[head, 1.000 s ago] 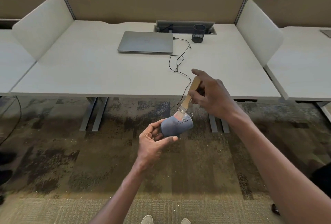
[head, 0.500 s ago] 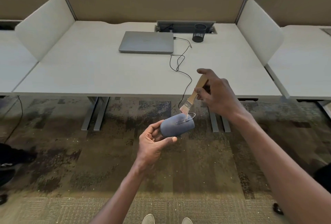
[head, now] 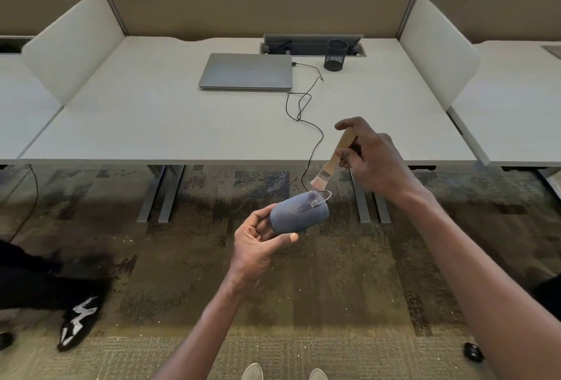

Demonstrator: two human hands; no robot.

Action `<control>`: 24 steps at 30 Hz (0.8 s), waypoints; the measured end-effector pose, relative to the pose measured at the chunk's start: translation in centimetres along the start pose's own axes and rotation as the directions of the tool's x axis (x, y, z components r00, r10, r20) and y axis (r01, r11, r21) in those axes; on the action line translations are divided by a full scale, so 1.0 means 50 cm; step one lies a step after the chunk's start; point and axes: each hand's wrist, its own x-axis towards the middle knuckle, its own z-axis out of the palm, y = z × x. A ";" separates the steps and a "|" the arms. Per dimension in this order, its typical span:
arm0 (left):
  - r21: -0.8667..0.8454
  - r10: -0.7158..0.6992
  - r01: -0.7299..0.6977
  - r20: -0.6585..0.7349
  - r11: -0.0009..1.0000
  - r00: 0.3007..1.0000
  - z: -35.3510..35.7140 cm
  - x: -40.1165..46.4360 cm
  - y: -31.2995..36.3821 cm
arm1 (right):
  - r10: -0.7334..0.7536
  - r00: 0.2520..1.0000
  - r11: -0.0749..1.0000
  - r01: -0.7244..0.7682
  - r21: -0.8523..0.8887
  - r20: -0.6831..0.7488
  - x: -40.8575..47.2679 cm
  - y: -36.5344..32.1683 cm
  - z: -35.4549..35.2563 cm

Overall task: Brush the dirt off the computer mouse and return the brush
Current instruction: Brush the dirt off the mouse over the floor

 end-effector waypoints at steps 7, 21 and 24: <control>-0.006 -0.015 0.015 -0.001 1.000 1.000 0.004 0.005 0.004 | -0.010 0.995 0.997 0.002 0.080 0.103 0.000 0.017 -0.007; 0.026 -0.004 0.003 0.033 1.000 0.999 0.018 0.002 0.009 | -0.037 0.999 0.999 0.036 0.027 0.038 0.014 -0.004 0.008; 0.034 -0.008 0.006 0.046 0.999 0.999 0.021 0.002 0.009 | -0.031 0.995 0.999 0.035 -0.037 0.095 0.025 -0.014 0.018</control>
